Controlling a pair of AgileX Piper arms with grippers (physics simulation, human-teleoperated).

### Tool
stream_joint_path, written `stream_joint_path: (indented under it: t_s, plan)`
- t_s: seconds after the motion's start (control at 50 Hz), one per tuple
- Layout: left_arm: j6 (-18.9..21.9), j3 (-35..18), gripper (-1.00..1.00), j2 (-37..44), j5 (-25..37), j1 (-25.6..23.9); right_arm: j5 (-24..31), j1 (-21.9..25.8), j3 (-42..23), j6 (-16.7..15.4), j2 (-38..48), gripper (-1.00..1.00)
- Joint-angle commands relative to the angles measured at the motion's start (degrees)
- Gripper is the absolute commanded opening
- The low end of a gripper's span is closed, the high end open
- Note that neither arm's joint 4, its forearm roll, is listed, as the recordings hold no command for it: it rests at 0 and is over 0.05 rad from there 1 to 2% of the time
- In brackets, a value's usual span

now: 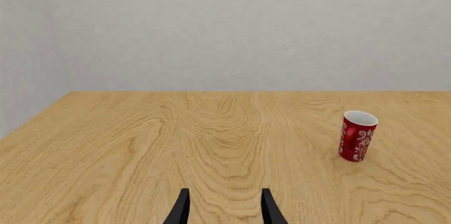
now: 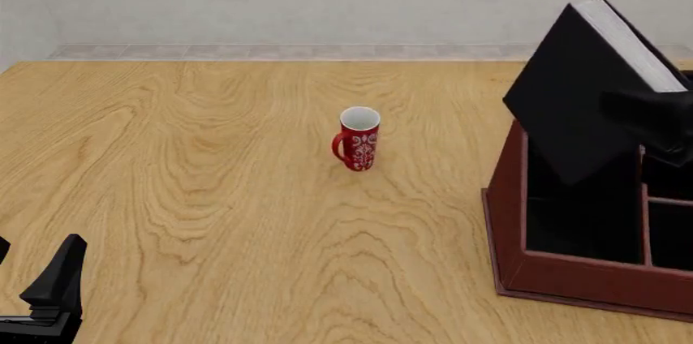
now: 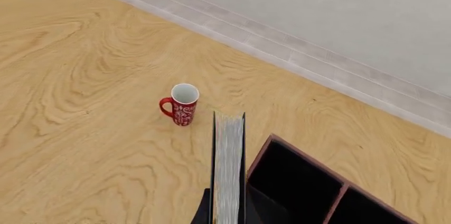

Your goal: Pick up the book and place it in the left compartment of the caddy.

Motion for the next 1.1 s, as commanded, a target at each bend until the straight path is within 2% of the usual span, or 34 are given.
stream_joint_path:
  t_s: [0.02,0.58,0.9,1.1]
  plan:
    - [0.00,0.00,1.00,0.00,0.00,0.00,2.86,-3.00,-1.54,0.49,-2.71,-1.00]
    - [0.00,0.00,1.00,0.00,0.00,0.00,8.01,-9.35,-3.09,0.94,-6.66,-1.00]
    - [0.00,0.00,1.00,0.00,0.00,0.00,8.67,-13.97,-0.70,-0.62,-7.25,-1.00]
    - [0.00,0.00,1.00,0.00,0.00,0.00,8.68,-14.91,-0.37,-0.95,-6.63,-1.00]
